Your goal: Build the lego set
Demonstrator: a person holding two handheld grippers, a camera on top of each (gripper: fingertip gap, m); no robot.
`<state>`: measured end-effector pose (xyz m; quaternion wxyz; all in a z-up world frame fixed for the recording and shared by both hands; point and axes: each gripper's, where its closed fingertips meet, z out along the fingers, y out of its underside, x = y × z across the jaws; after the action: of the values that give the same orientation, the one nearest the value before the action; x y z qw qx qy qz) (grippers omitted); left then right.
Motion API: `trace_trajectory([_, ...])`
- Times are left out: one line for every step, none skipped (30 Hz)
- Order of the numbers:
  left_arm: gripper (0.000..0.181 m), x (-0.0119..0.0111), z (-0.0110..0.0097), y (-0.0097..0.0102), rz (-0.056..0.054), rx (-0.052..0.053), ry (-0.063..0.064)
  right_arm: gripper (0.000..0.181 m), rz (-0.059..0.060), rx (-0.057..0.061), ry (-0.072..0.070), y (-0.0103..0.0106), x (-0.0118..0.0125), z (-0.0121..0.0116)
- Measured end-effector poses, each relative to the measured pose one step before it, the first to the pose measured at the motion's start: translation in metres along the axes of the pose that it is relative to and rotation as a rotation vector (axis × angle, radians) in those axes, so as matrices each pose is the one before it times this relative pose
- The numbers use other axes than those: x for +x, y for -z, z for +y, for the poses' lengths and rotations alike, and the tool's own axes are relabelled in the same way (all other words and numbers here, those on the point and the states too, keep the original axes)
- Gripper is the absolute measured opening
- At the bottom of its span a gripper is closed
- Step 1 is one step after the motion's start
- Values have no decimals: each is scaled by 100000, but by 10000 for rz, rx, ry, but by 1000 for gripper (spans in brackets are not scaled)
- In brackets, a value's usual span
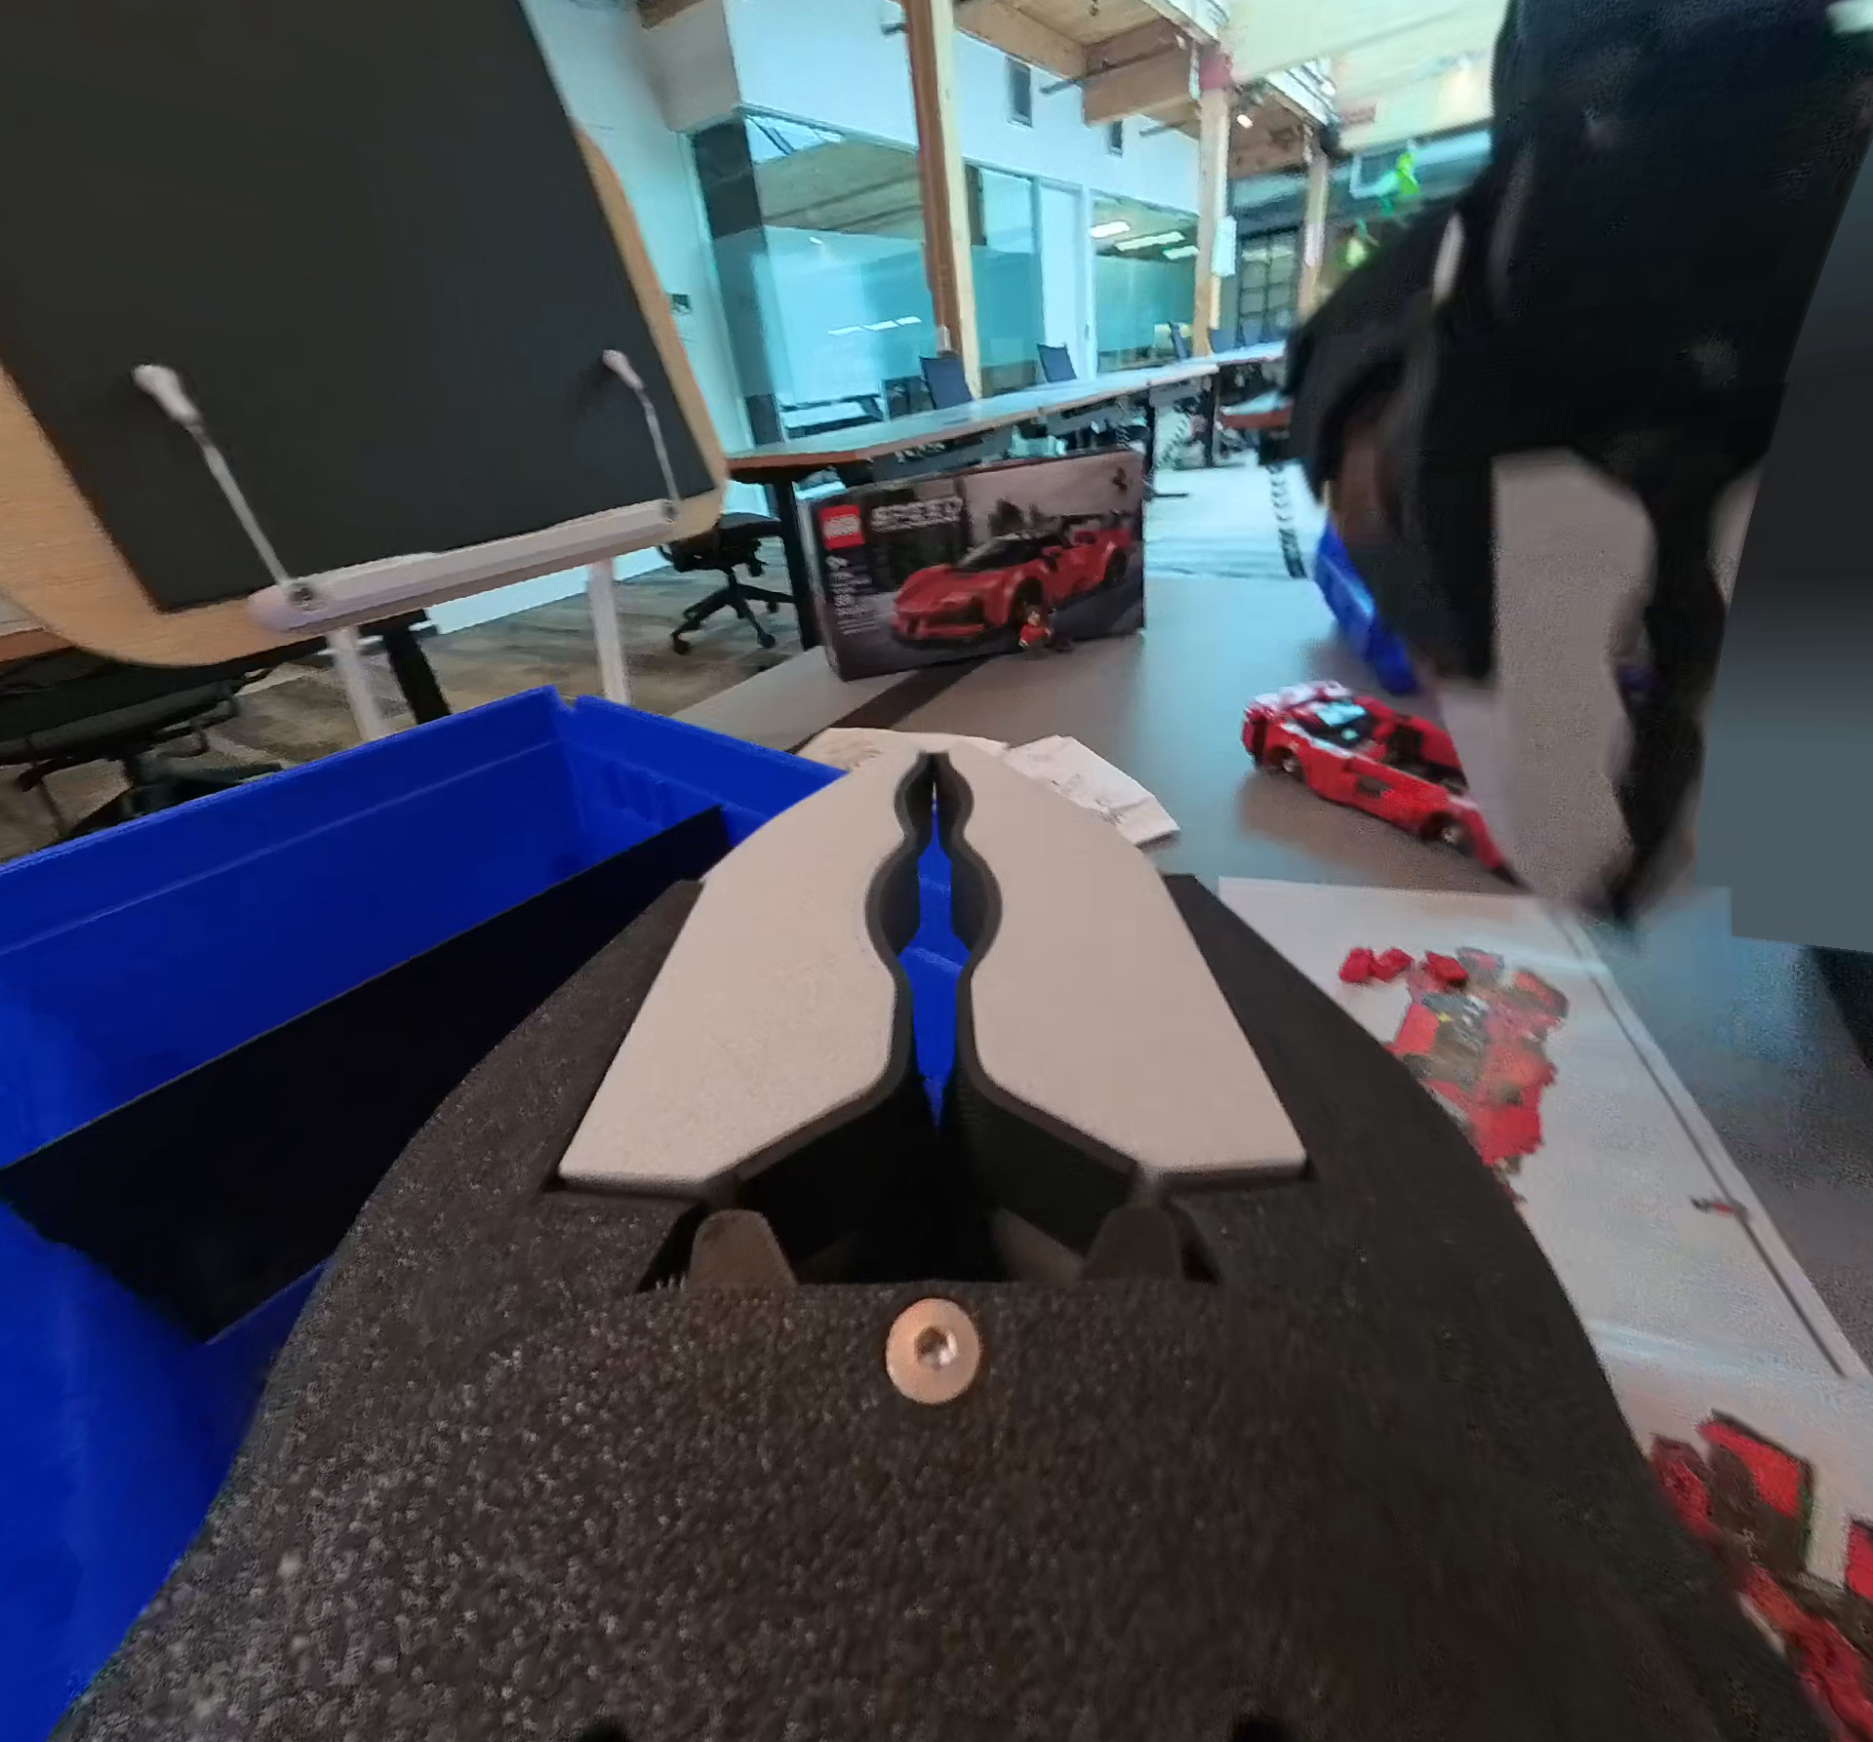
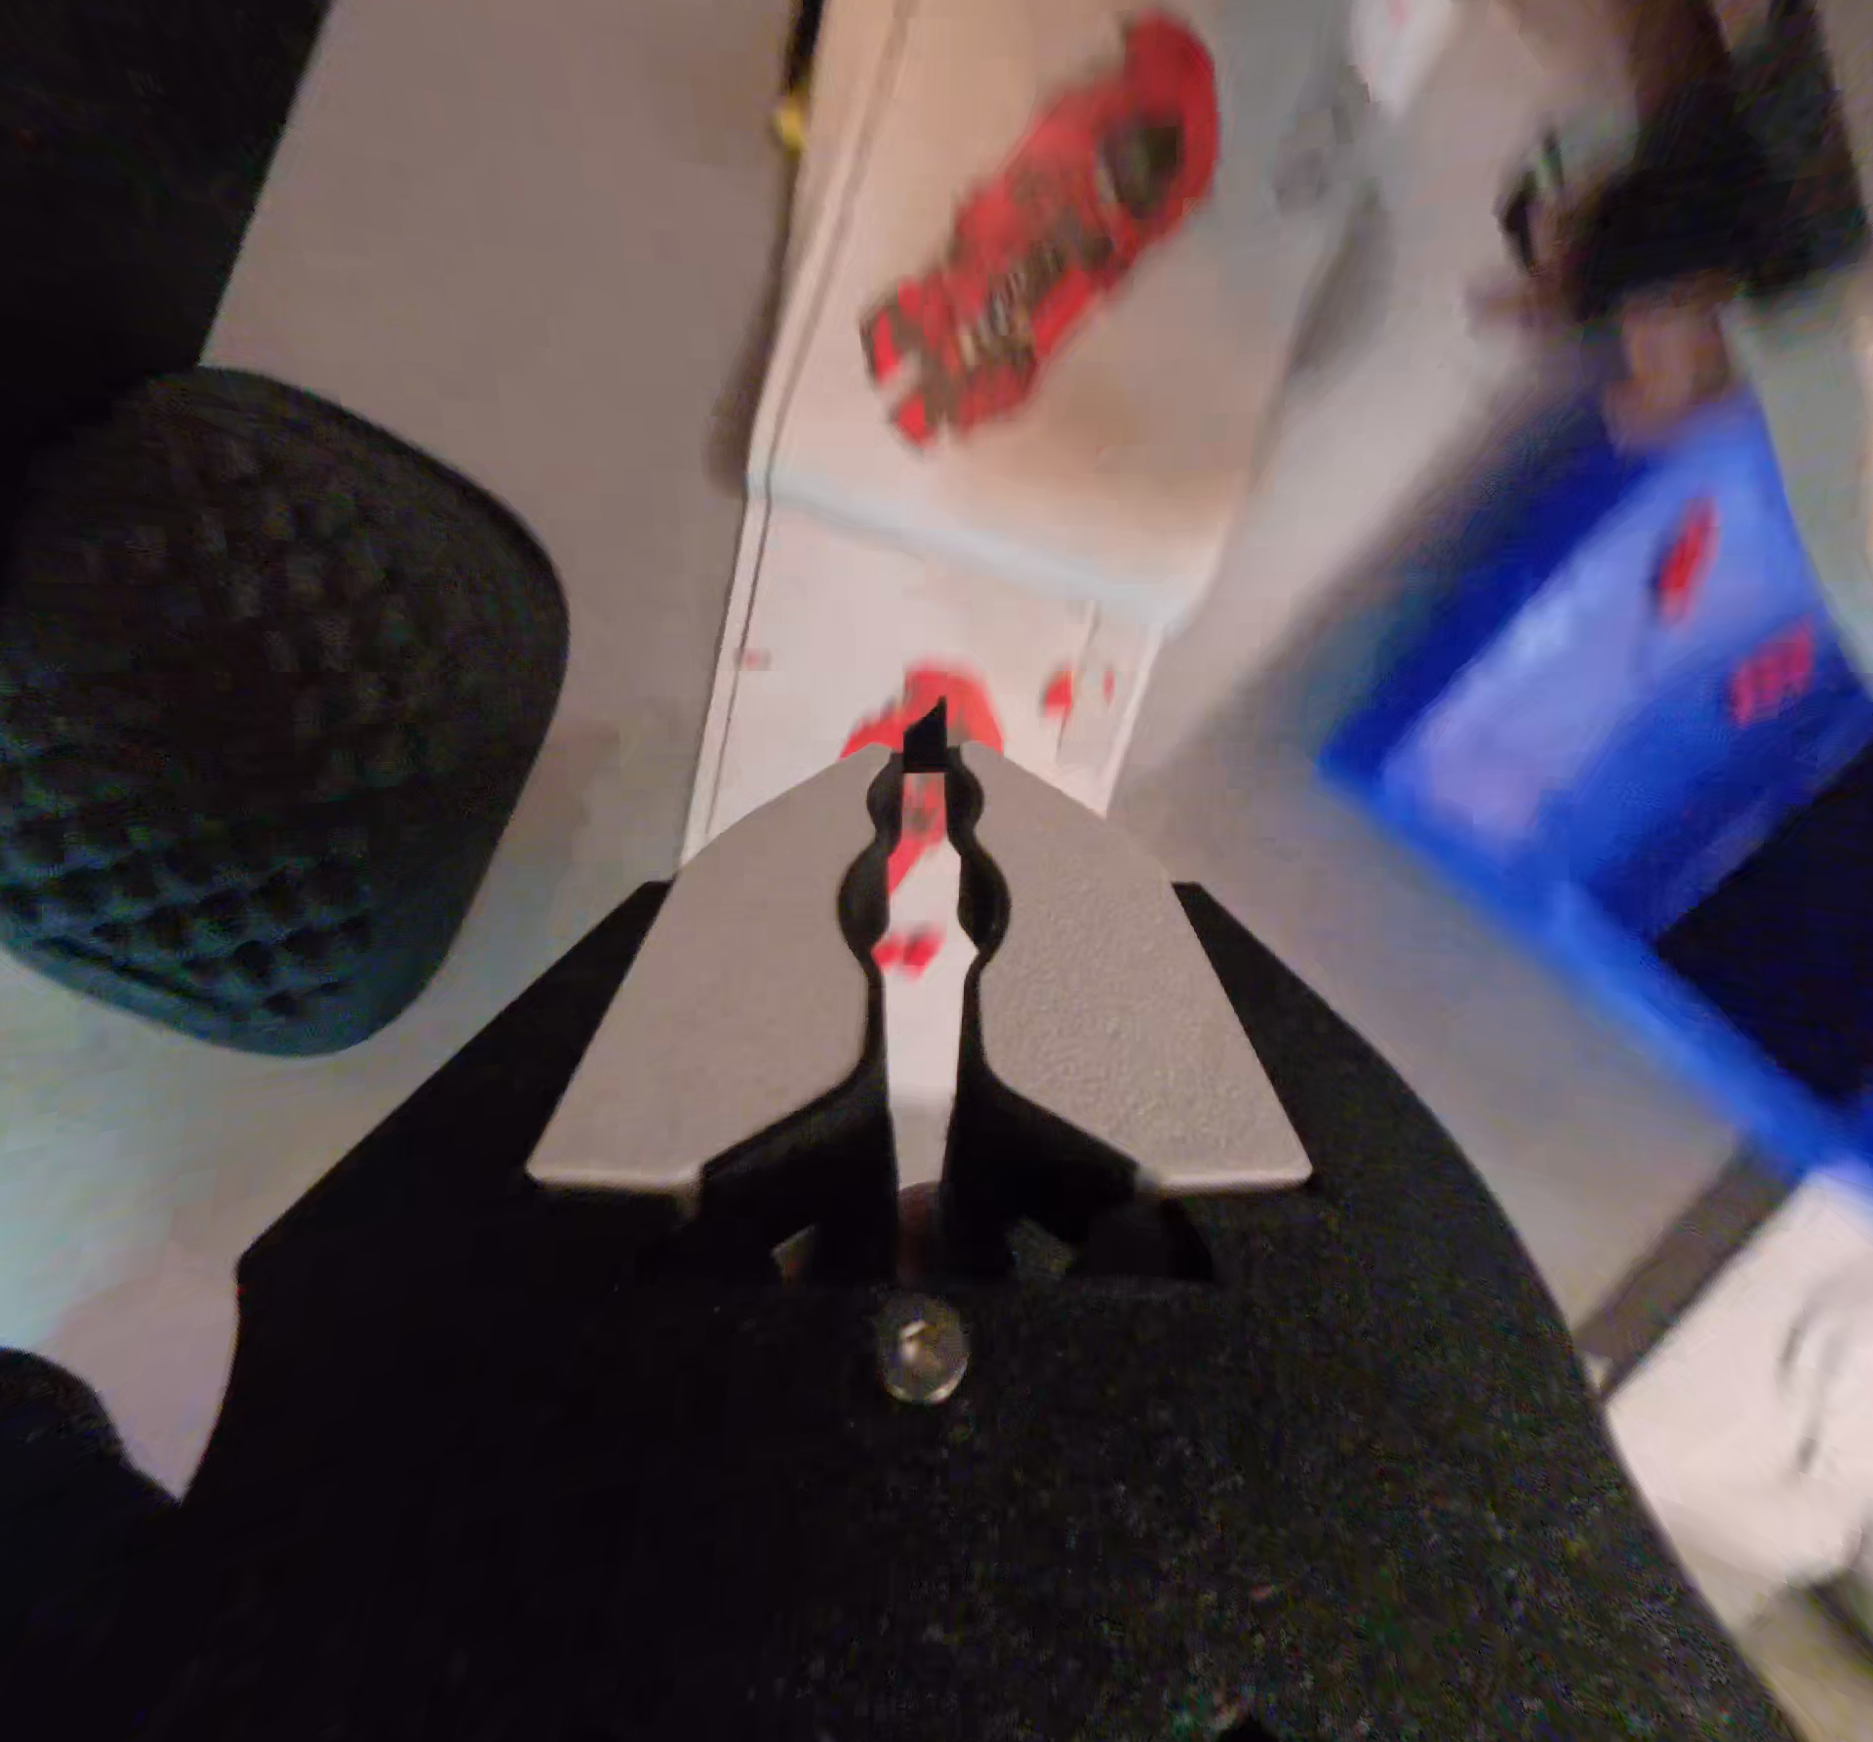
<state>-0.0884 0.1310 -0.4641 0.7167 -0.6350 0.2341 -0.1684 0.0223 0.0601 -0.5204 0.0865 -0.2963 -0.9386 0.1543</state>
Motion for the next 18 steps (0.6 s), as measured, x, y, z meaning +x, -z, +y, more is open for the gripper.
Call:
trace_trajectory([0,709,119,-151,339,-203,-197,8,622,-95,-977,2002,-826,2164])
trace_trajectory([0,903,111,-160,414,-297,-312,8,546,-15,-1039,1845,-802,2320])
trace_trajectory([0,1075,-56,-211,435,-323,-381,8,437,32,-1041,1578,-736,2354])
trace_trajectory([0,1281,-385,-293,479,-227,-319,8,376,-10,-961,1221,-601,2362])
trace_trajectory([0,1482,-551,-431,560,-174,-133,8,277,-28,-784,767,-520,2176])
trace_trajectory([0,1575,-451,-636,610,-281,101,8,155,8,-634,262,-487,1852])
trace_trajectory([1,1639,-267,-833,663,-404,248,8,43,13,-581,-171,-445,1503])
trace_trajectory([1,1709,-262,-996,725,-381,274,8,-23,30,-553,-507,-369,1191])
trace_trajectory([2,1578,-332,-1120,659,-309,278,8,22,4,-539,-736,-150,987])
trace_trajectory([3,1346,-358,-1237,556,-244,283,8,27,-3,-566,-827,-12,824])
trace_trajectory([4,1045,-302,-1323,455,-203,271,8,15,1,-616,-817,95,684])
trace_trajectory([5,728,-236,-1377,359,-155,229,8,2,46,-565,-772,172,496])
trace_trajectory([5,406,-108,-1406,286,-122,208,8,3,156,-467,-693,212,233])
trace_trajectory([5,35,128,-1425,189,-175,154,8,9,138,-363,-634,238,126])
trace_trajectory([5,-412,431,-1409,42,-274,23,8,63,61,-288,-509,330,110])
trace_trajectory([5,-686,663,-1358,-42,-333,-61,8,98,23,-253,-398,376,10])
trace_trajectory([5,-707,826,-1302,11,-381,-49,8,119,-93,-179,-336,363,13])
trace_trajectory([5,-645,873,-1174,65,-424,18,8,116,-201,-62,-250,301,44])
